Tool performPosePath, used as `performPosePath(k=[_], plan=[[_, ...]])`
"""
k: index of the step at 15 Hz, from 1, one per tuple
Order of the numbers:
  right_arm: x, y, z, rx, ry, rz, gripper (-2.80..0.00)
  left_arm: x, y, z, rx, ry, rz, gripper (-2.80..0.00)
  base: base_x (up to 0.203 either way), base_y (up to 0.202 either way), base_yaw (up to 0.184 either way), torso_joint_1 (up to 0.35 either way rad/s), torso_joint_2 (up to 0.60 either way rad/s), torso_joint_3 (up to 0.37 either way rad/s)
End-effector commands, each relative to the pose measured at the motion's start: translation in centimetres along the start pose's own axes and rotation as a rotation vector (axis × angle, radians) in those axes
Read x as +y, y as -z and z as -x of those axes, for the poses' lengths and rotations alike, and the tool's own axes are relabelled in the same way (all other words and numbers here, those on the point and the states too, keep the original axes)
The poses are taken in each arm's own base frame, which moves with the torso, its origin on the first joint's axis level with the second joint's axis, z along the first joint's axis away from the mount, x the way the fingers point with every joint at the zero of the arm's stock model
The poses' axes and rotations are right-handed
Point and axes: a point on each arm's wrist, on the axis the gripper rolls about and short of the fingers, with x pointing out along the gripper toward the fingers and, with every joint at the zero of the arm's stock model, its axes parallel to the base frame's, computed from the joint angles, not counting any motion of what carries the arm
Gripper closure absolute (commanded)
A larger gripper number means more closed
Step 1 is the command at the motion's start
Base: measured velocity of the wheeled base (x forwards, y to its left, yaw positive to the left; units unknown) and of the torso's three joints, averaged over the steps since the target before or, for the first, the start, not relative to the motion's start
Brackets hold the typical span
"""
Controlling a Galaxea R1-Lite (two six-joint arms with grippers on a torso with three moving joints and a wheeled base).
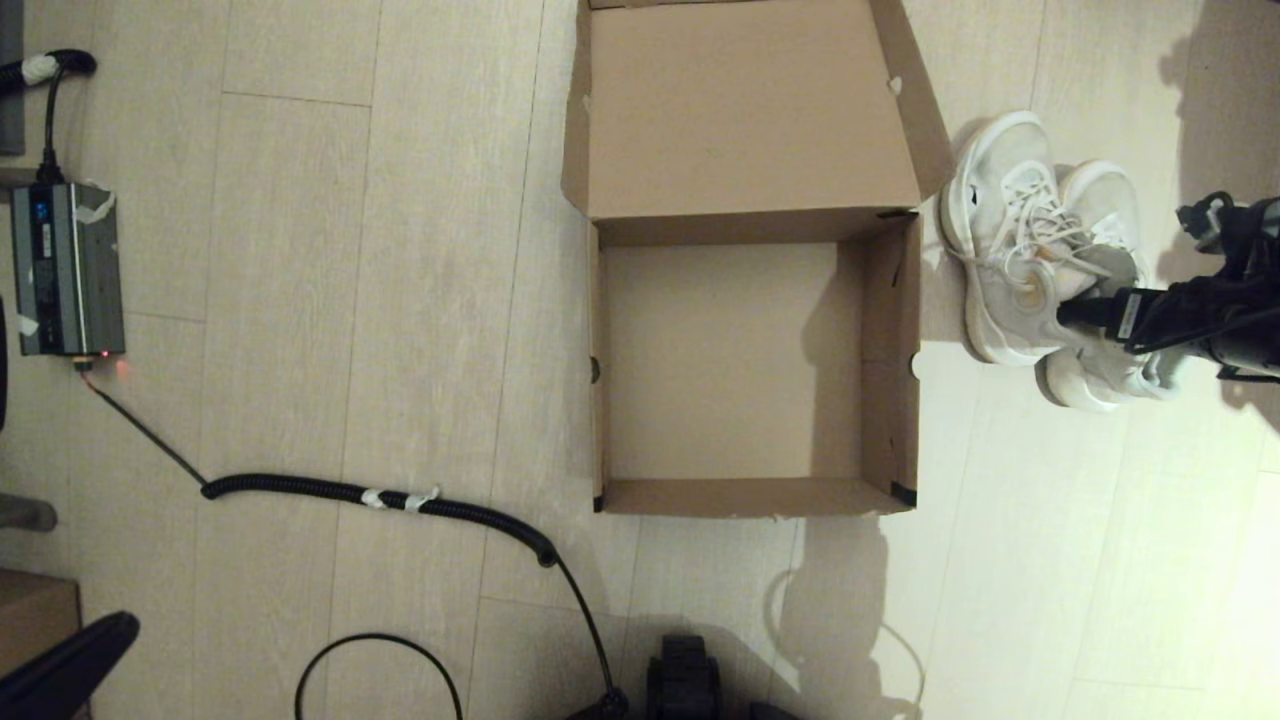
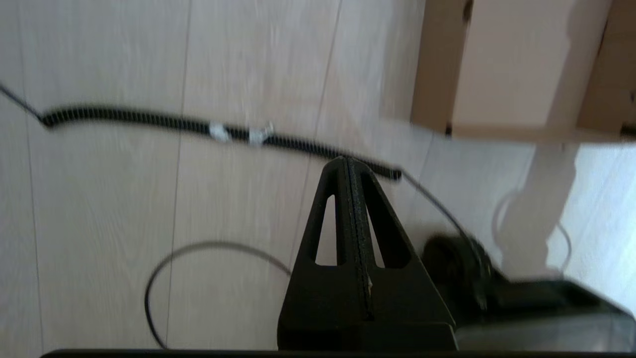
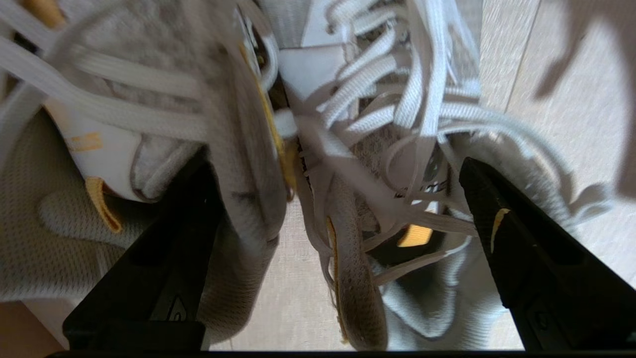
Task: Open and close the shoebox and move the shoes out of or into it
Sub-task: Put the shoes into the shoe box
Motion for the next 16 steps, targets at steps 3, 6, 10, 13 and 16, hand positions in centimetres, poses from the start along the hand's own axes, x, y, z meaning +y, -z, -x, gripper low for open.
performPosePath(k=[3,6,10,13,16], plan=[[0.9,1.4,-1.5,0.042,-0.026,-0.071,-2.8,-0.5,0.9,1.9,-0.017,0.029,-0.005,0.0,0.0,0.0,0.0,0.0,0.0,0.0],[1.6,1.5,-1.6,0.049,-0.042,-0.096,-2.8,-0.5,0.9,1.9,-0.014,0.032,-0.004,0.0,0.0,0.0,0.0,0.0,0.0,0.0],[2.0,2.1,-2.1,0.065,-0.051,-0.095,0.0,-0.5,1.2,2.0,-0.014,0.042,-0.004,0.0,0.0,0.0,0.0,0.0,0.0,0.0],[2.0,2.1,-2.0,0.066,-0.046,-0.092,0.0,-0.5,1.2,2.0,-0.013,0.042,-0.004,0.0,0.0,0.0,0.0,0.0,0.0,0.0],[2.0,2.2,-2.1,0.066,-0.04,-0.091,0.0,-0.5,1.2,2.0,-0.012,0.048,-0.004,0.0,0.0,0.0,0.0,0.0,0.0,0.0]])
